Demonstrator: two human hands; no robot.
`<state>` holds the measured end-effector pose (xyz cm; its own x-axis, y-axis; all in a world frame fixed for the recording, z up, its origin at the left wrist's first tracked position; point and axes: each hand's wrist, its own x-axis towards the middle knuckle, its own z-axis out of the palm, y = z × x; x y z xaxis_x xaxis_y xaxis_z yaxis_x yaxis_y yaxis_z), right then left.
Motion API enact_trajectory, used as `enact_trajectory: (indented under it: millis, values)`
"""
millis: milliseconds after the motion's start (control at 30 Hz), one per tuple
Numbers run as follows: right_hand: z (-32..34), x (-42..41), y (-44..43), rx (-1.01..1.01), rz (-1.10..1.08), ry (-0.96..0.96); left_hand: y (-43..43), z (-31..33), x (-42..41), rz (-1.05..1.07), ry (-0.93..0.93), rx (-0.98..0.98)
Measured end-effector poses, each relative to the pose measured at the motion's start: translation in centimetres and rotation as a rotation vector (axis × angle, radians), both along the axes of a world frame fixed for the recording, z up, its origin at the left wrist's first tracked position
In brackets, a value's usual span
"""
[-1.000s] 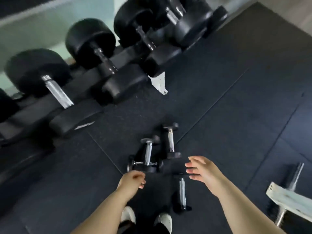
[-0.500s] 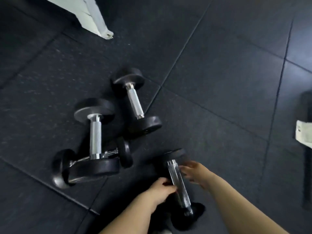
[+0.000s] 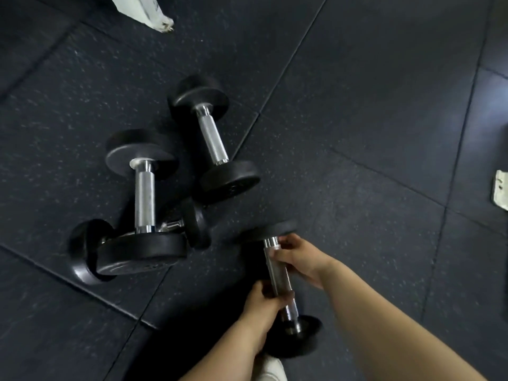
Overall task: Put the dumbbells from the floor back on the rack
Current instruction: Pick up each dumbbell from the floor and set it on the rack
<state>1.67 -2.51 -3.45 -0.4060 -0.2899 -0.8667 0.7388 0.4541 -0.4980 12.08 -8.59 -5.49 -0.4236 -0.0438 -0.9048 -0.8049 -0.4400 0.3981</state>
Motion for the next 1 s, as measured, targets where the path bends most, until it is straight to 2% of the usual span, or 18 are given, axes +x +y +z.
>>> enact_trajectory:
  millis: [267, 367, 533, 733, 900, 1000]
  values:
    - [0.1, 2.2, -1.9, -0.089, -0.136, -0.086, -4.2, -0.1, 0.9, -0.165, 0.074, -0.054]
    - [0.5, 2.7, -2.9, -0.092, -0.210, -0.059, -4.8, 0.2, 0.8, -0.172, 0.079, -0.048]
    - [4.4, 2.2, -4.6, -0.071, -0.161, 0.038, -6.2, 4.1, 0.3, -0.103, 0.087, -0.079]
    - [18.9, 1.4, -7.6, -0.090, -0.086, 0.074, -9.3, 18.5, 0.2, -0.085, 0.117, -0.127]
    - [36.4, 0.7, -12.3, -0.204, 0.137, 0.040, -13.9, 37.3, 1.3, 0.015, 0.152, -0.174]
    - [47.1, 1.3, -16.8, -0.249, 0.315, 0.087, -17.3, 48.0, 2.8, 0.112, 0.173, -0.229]
